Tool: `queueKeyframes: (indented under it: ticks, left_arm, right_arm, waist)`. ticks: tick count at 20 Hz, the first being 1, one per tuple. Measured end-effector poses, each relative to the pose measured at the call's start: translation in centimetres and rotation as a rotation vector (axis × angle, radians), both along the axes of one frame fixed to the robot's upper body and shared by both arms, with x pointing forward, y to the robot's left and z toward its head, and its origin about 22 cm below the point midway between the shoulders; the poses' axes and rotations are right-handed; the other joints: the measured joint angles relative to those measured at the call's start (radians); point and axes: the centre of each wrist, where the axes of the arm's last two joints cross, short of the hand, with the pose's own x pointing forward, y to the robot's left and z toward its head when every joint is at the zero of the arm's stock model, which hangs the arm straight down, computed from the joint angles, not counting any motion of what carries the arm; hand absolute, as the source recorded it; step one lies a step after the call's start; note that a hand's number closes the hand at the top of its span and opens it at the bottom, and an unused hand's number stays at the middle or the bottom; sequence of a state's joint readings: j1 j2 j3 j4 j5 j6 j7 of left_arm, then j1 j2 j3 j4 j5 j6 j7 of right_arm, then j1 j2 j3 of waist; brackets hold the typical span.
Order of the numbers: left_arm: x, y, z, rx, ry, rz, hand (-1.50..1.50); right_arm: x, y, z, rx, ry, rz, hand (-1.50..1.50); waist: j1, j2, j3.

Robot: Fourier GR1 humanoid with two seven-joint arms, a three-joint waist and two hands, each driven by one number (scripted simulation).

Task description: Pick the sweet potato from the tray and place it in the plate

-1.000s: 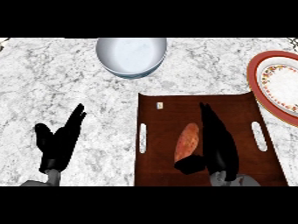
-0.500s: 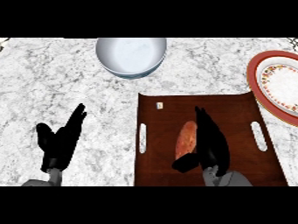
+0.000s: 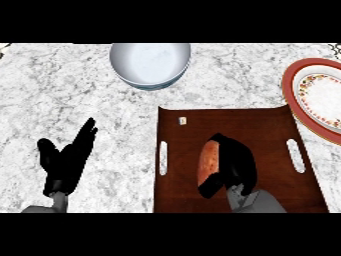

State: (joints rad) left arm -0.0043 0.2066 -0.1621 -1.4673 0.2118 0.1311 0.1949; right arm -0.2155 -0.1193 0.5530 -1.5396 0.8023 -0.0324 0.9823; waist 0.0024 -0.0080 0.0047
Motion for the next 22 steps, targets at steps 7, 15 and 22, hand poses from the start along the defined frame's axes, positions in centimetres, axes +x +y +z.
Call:
queueKeyframes:
  ticks: [7, 15, 22]
  left_arm:
    - [0.2, -0.4, 0.2, 0.000, -0.025, -0.011, 0.00]
    - [0.8, -1.1, 1.2, 0.000, -0.074, -0.053, 0.00]
    - [1.4, -2.2, 1.6, -0.008, -0.090, -0.108, 0.00]
  right_arm:
    - [4.6, -2.2, 1.5, -0.078, -0.088, -0.215, 1.50]
    - [11.8, -11.0, 7.2, -0.253, -0.312, -0.625, 1.50]
    - [15.1, -16.0, 13.3, -0.434, -0.546, -0.873, 1.50]
  waist:
    - [0.018, 0.014, -0.001]
    - [0.066, 0.051, -0.006]
    - [0.117, 0.068, -0.006]
